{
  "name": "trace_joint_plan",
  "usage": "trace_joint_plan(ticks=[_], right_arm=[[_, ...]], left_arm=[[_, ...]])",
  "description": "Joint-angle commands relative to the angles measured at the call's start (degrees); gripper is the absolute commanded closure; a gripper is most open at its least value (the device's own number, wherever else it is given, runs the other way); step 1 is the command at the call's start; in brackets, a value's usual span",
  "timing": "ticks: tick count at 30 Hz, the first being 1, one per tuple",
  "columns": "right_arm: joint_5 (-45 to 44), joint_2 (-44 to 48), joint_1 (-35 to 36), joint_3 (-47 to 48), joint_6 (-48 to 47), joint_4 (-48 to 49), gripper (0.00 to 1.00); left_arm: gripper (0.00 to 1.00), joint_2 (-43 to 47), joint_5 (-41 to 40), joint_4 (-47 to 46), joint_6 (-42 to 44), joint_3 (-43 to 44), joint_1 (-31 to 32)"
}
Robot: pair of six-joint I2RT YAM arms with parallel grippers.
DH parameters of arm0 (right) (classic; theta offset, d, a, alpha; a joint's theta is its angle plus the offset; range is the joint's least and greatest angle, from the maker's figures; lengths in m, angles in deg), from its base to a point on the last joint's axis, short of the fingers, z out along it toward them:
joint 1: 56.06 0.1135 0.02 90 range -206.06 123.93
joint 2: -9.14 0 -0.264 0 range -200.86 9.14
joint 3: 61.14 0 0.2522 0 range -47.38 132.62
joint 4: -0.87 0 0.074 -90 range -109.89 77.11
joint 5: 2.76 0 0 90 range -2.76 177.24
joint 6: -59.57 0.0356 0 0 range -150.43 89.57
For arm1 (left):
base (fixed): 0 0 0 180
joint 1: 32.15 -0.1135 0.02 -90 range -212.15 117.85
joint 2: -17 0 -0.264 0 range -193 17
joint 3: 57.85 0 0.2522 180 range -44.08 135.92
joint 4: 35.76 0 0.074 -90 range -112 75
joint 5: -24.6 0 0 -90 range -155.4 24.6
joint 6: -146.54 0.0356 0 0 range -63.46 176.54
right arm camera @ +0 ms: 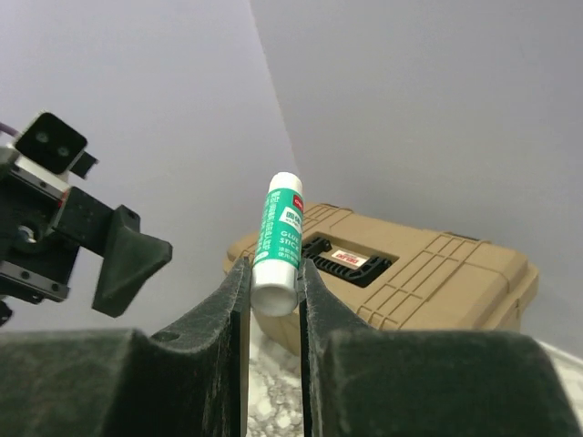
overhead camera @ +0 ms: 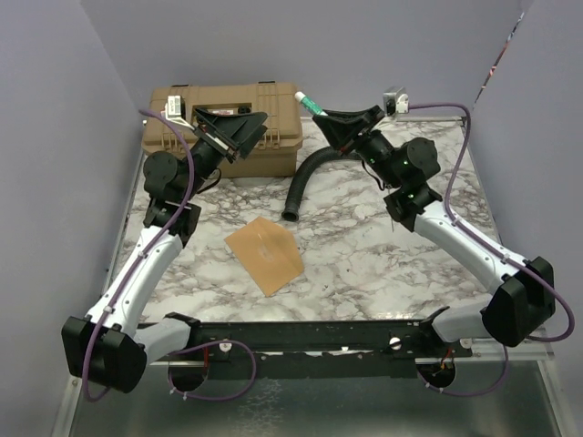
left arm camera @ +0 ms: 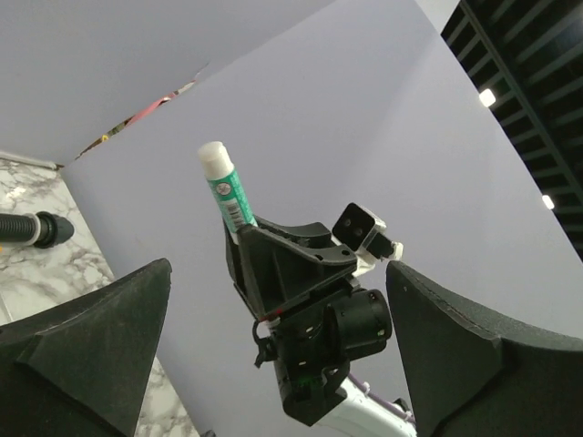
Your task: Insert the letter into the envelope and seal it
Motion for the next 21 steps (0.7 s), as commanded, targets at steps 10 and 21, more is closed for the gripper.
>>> trace_joint_plan(ticks=[10,21], right_arm=[[20.3,5.04,-4.61,1.81,18.56,-11.37,0.99],[28.78,4.03,-4.61,4.03,22.9,-8.78,0.99]], left_arm=[[0.22,-7.0,22.68,-3.57,0.44,6.22,-2.86],[0.13,-8.28,28.73,-5.05,-0.33,7.82,-2.73]])
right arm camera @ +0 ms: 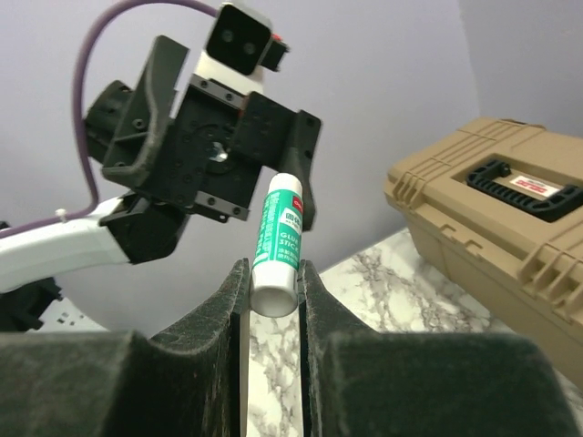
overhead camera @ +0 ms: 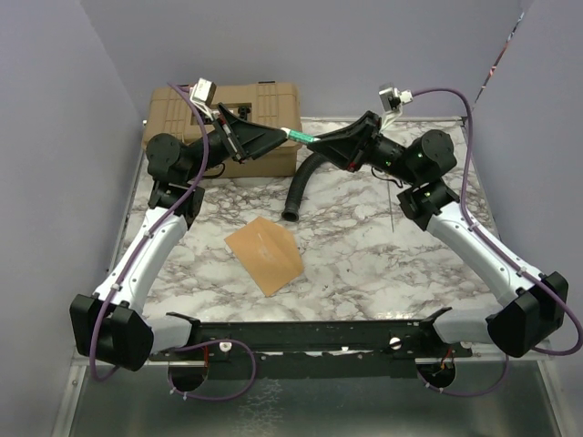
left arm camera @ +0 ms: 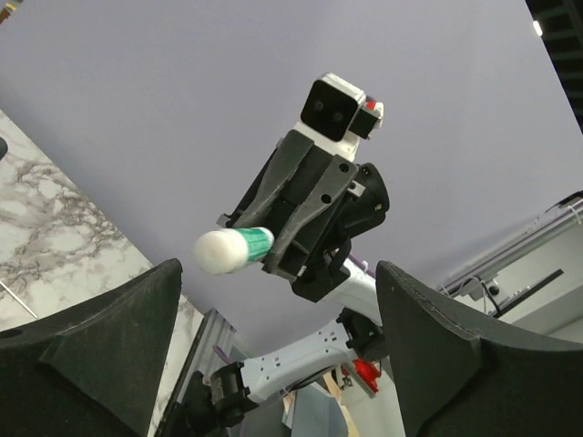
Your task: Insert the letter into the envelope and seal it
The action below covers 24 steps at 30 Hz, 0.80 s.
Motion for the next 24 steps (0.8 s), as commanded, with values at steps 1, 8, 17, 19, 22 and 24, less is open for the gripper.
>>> trace_joint_plan(ticks=[1,8,17,19,22,24], right_arm=[[5.27,-0.42,-0.17,1.66,3.38,2.11,0.99],[6.98,-1.89,-0.17,2.12,3.39,1.66,0.99],[6.89,-2.43,-0.18,2.02,3.69,2.06,0.99],[7.16,-2.51,-0.19,2.27,3.48,2.16,0.99],[7.52,-2.47,-0.17,2.5,2.73,1.95,0.99],[7.8,-2.12,-0.17,1.79,1.73,3.31,0.99]], left_arm=[[0.12,-0.71,4.21,-1.2,-0.5,0.47,-0.23],[0.27,-0.6,4.81,-1.14,-0.71,1.42,-0.22],[0.67,0.17,6.21,-1.2,-0.17,0.95,-0.24],[0.74,0.43,6.3,-1.2,-0.07,0.67,-0.21],[0.91,0.59,5.73,-1.2,0.0,0.38,-0.21],[1.0,0.69,4.9,-1.17,-0.02,0.25,-0.23]])
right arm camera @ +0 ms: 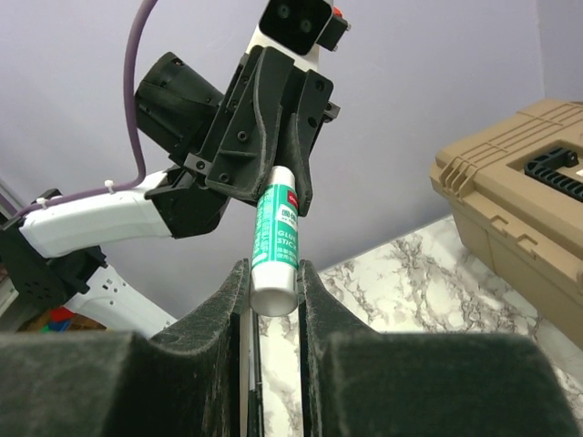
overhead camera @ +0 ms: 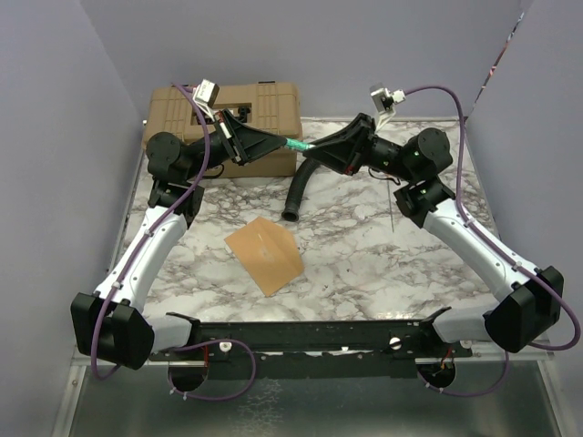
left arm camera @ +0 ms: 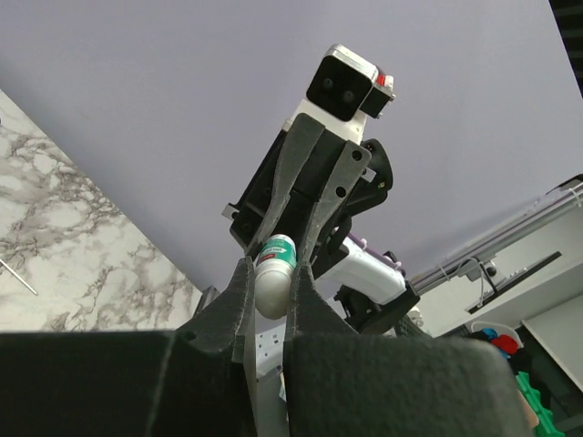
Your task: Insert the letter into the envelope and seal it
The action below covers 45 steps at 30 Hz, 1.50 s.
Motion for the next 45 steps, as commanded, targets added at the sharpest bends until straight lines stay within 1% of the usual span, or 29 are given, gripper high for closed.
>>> trace_joint_plan(ticks=[1,3,4,5,6,7,9,14,17,21,26,28,31,35,38,41,45], right_arm=[[1.09,0.02,-0.2,0.06,-2.18,2.79,0.93],[0.29,0.94,-0.12,-2.02,-2.88,7.1,0.63],[0.24,1.16,-0.11,-2.95,-3.47,9.62,0.53],[0.24,1.22,-0.08,-3.74,-4.47,12.99,0.45],[-0.28,1.16,0.02,-4.34,-5.62,15.01,0.39],[-0.7,0.91,0.35,-4.74,-7.19,16.89,0.35],[-0.81,-0.14,1.05,-4.76,-11.26,19.76,0.33],[-1.05,-3.53,2.95,-2.17,-22.02,21.39,0.33],[-1.47,-5.51,3.61,-1.39,-24.79,23.59,0.33],[-1.05,-7.79,3.92,-1.08,-25.09,27.26,0.34],[-0.67,-8.61,4.05,-1.75,-24.65,30.4,0.46],[-0.81,-8.6,4.12,-2.13,-24.43,31.54,0.49],[-0.6,-8.74,4.12,-2.05,-24.76,31.58,0.5],[-0.68,-8.87,4.12,-2.64,-25.03,31.48,0.43],[-1.04,-8.88,4.11,-2.97,-25.09,31.4,0.41],[-3.03,-8.92,4.12,-3.64,-24.9,31.77,0.44],[-2.87,-9.68,4.12,-3.53,-24.44,32.01,0.49]], left_arm=[[1.0,1.3,0.43,-1.51,0.06,0.17,0.14],[1.0,1.3,-1.23,-1.51,-1.52,-0.16,0.32],[1.0,1.22,-2.13,-1.51,-2.64,-0.41,0.38],[1.0,1.1,-2.98,-1.51,-3.75,-0.61,0.62],[1.0,1.0,-3.79,-1.51,-4.85,-0.81,0.95],[1.0,0.91,-4.56,-1.51,-6.16,-1.03,1.16],[1.0,0.79,-6.23,-1.51,-8.85,-1.47,1.75],[1.0,0.44,-9.57,-1.59,-15.57,-3.39,2.82],[1.0,0.56,-10.64,-1.59,-17.36,-4.27,3.28],[1.0,1.09,-12.39,-1.71,-19.7,-5.97,3.52],[1.0,1.54,-13.27,-3.16,-21.88,-7.66,3.61],[1.0,1.61,-13.56,-3.6,-22.5,-8.1,3.69],[1.0,1.28,-13.81,-5.78,-24.41,-8.53,3.7],[1.0,0.73,-14.03,-8.49,-26.54,-8.97,3.7],[1.0,0.52,-14.2,-10.22,-27.77,-9.43,3.7],[1.0,0.46,-14.29,-11.57,-28.32,-9.64,3.7],[1.0,0.25,-14.57,-13.73,-29.5,-10.49,3.7]])
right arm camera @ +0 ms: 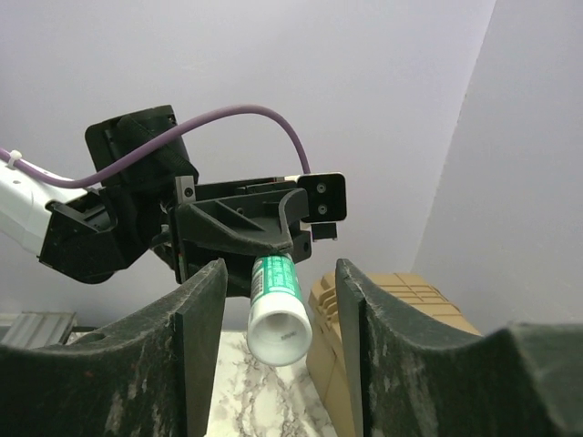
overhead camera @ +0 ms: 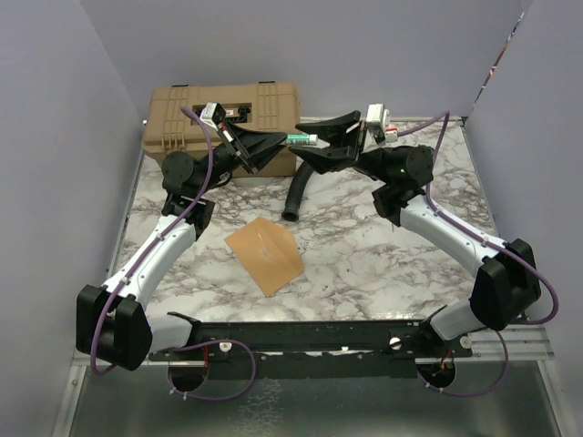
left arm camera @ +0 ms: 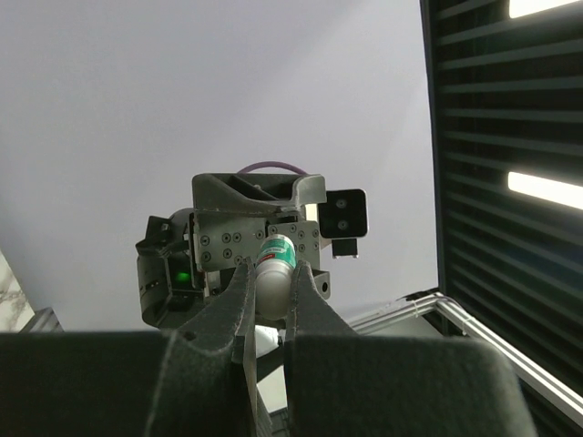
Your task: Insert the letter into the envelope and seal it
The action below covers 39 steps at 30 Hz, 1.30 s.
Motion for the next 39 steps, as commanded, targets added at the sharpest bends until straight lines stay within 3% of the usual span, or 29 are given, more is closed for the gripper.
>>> trace_joint_plan(ticks=[1,11,21,24,32,39], right_arm=[[-1.22,-1.44,0.3,-0.36,-0.09,2.13,0.5],[1.53,-2.63,0.31,1.77,1.2,2.03,0.61],[2.84,-2.64,0.26,2.54,3.33,3.6,0.51],[2.71,-2.85,0.31,2.84,3.28,2.83,0.57],[3.64,-3.42,0.29,3.13,2.83,1.43,0.62],[4.47,-3.69,0.3,3.66,3.01,0.9,0.84]], left_arm=[[1.0,0.05,-1.3,-5.09,-2.14,-1.14,0.2],[1.0,0.37,-0.83,-5.34,-1.72,-1.47,0.2],[1.0,0.64,-1.07,-5.33,-1.67,-2.94,0.2],[1.0,0.73,-1.11,-5.33,-1.66,-2.92,0.21],[1.0,0.86,-1.24,-5.33,-1.31,-3.32,0.2],[1.0,1.18,-1.22,-5.33,-1.22,-3.89,0.24]])
